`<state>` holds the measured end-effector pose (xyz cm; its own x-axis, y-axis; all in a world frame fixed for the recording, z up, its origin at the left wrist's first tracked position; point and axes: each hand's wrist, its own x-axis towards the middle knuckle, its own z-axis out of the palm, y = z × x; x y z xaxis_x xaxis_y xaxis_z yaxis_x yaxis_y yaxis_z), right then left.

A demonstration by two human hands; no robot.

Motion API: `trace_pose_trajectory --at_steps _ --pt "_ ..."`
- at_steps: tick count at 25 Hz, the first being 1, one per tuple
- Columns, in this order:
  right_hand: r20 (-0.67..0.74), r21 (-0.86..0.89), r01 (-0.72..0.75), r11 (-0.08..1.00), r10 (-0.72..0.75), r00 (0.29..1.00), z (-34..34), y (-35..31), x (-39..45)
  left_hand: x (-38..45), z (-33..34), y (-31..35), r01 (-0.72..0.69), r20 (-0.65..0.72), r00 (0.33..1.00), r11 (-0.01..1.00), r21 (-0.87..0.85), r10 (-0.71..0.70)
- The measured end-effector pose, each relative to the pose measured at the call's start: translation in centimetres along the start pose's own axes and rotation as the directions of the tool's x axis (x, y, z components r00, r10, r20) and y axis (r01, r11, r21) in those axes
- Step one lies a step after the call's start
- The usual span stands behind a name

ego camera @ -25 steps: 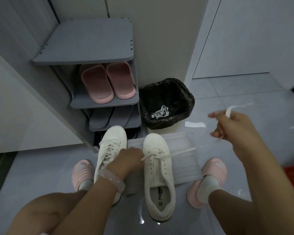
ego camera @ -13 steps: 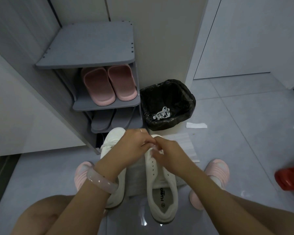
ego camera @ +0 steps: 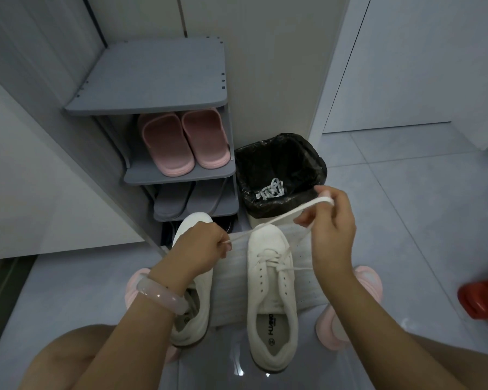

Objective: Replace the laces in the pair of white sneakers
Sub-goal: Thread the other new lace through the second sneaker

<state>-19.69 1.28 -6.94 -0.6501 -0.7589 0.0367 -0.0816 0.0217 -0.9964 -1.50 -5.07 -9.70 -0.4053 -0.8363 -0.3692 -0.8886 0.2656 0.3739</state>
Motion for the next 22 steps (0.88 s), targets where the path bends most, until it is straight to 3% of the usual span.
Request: trace_pose_trajectory --at_steps 3,5,7,9,11,13,15,17,19,22 --pt "-0.132 0.253 -0.071 0.965 0.108 0.985 -1.4 -2.6 1.6 0.1 0.7 -0.3 0.029 0.117 0.992 0.998 0.063 -0.036" --pt "-0.170 0.391 -0.122 0.912 0.202 0.965 -2.8 -4.1 3.1 0.1 1.3 0.1 0.048 0.193 0.980 0.998 -0.028 -0.042" --pt "-0.146 0.410 -0.177 0.895 0.256 0.955 -3.9 -4.3 4.1 -0.2 1.6 0.9 0.069 0.227 0.973 0.989 -0.134 -0.037" --pt "-0.059 0.182 -0.198 0.963 0.212 0.975 -3.9 -4.0 4.1 -0.4 1.6 1.7 0.013 0.215 0.977 0.992 -0.125 0.015" --pt "0.134 -0.141 -0.101 0.985 0.120 0.984 -3.2 -3.7 3.2 -0.4 1.2 2.6 -0.073 0.098 0.991 0.989 -0.131 0.086" --pt "0.357 -0.392 0.096 0.915 0.055 0.932 -2.4 -3.5 2.1 -0.7 0.4 3.7 -0.171 -0.126 0.982 0.953 -0.251 0.142" --pt "0.471 -0.534 0.237 0.811 0.052 0.881 -1.7 -3.1 1.2 -1.2 -0.4 5.2 -0.281 -0.228 0.955 0.830 -0.482 0.191" --pt "0.507 -0.612 0.308 0.729 0.063 0.859 -1.1 -2.9 0.7 -1.8 -0.6 6.6 -0.284 -0.142 0.954 0.632 -0.721 0.265" --pt "0.495 -0.633 0.317 0.706 0.055 0.867 -0.7 -2.8 0.5 -2.1 -0.4 7.1 -0.224 -0.045 0.945 0.539 -0.812 0.325" --pt "0.419 -0.546 0.209 0.812 0.048 0.907 -0.7 -3.3 0.5 -2.2 0.2 6.7 -0.225 0.049 0.930 0.670 -0.707 0.364"
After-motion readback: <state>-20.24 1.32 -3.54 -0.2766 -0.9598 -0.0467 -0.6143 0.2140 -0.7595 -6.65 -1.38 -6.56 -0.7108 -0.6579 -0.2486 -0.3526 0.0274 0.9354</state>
